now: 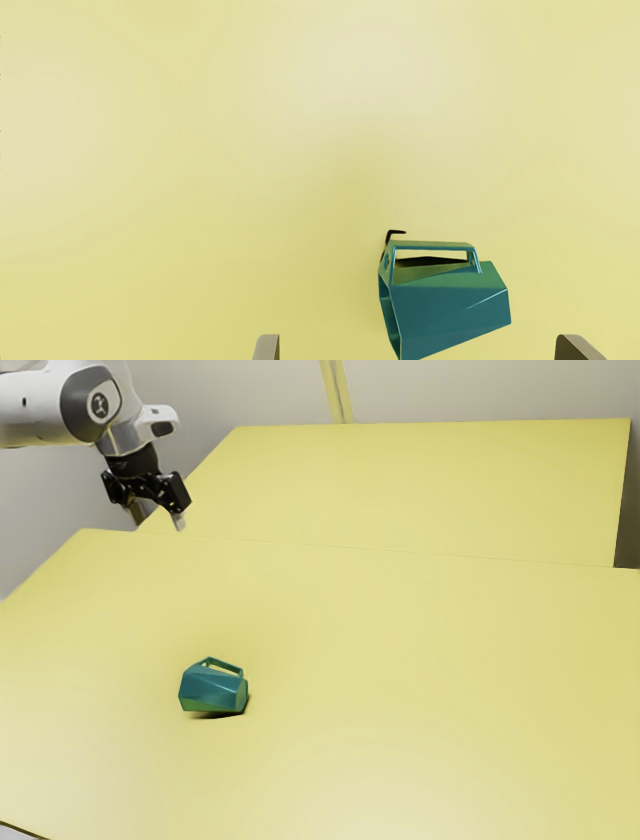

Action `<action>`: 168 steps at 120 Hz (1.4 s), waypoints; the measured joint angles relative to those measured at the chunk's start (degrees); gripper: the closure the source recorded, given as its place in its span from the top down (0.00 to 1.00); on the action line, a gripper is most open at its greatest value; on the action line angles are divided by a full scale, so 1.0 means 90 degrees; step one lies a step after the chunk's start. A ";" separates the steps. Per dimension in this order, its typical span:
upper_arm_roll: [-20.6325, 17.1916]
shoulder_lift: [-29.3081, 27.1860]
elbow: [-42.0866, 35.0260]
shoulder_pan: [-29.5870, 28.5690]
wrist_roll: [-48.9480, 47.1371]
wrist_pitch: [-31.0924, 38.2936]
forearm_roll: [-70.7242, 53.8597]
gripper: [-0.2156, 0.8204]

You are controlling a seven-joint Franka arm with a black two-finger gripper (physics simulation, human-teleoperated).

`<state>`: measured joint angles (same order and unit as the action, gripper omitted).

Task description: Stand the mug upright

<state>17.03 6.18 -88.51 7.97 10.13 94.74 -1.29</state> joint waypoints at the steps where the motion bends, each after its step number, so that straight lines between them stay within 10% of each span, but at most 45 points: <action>1: 0.0003 -0.0018 -0.0027 -0.0004 0.0014 0.0017 0.0001 0.79; 40: 0.0230 -0.1922 -0.2784 -0.0073 0.0324 0.1146 0.0228 0.79; 61: -0.0053 -0.3178 -0.4950 -0.1316 0.0720 0.2422 0.0930 0.79; 120: -0.0611 -0.1852 -0.5968 -0.2133 0.5219 0.4201 0.5405 0.79; 168: -0.0769 -0.2377 -0.7298 -0.2127 0.7738 0.4846 0.6502 0.79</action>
<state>10.11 -15.21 -154.19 -11.18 79.77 138.35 57.23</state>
